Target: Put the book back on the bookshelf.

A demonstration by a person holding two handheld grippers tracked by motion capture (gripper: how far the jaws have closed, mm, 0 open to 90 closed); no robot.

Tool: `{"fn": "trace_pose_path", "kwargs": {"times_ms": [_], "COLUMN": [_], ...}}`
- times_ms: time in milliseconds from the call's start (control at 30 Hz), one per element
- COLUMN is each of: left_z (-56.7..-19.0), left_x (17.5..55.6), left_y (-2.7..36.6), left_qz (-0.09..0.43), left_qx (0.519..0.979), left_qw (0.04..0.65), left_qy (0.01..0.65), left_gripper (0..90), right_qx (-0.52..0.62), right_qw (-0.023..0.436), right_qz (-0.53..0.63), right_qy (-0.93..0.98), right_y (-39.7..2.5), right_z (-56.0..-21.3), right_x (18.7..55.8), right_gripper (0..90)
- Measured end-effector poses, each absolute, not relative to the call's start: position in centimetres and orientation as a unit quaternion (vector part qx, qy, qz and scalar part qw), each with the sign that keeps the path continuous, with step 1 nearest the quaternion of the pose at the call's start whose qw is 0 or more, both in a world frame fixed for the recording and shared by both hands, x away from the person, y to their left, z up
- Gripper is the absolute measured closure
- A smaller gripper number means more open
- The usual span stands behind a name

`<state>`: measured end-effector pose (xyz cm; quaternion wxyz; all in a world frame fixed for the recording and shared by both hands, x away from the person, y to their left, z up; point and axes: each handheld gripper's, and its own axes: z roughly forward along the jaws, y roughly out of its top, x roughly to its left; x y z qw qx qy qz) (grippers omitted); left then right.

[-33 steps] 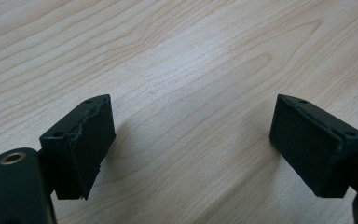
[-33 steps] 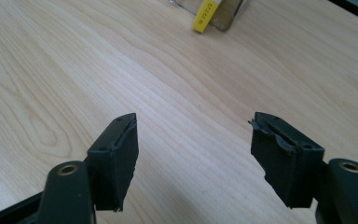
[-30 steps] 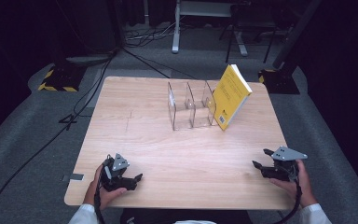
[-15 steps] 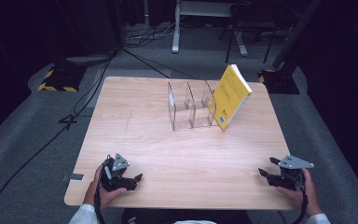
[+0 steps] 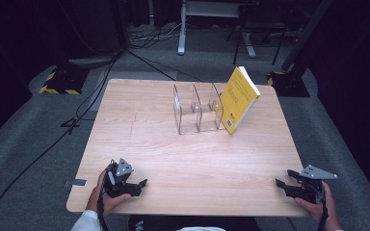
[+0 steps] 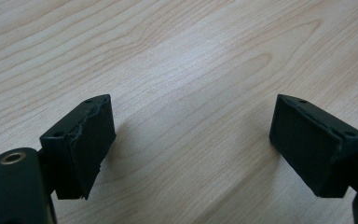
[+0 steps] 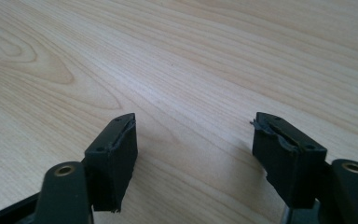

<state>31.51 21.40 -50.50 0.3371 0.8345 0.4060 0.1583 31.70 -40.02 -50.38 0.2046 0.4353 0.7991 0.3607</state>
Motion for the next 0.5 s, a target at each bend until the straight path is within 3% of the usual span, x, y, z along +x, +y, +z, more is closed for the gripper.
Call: {"fn": "trace_pose_path", "kwargs": {"times_ms": [500], "left_z": [-50.46], "left_x": [31.33], "left_y": [21.50], "left_qz": [0.157], "left_qx": [0.836], "left_qw": [0.335], "left_qy": [0.406], "left_gripper": [14.9], "right_qx": [0.435], "right_qw": [0.201], "right_qz": [0.362], "right_qy": [0.800], "right_y": [-40.06], "right_z": [-50.39], "right_x": [31.68], "right_gripper": [31.1]}}
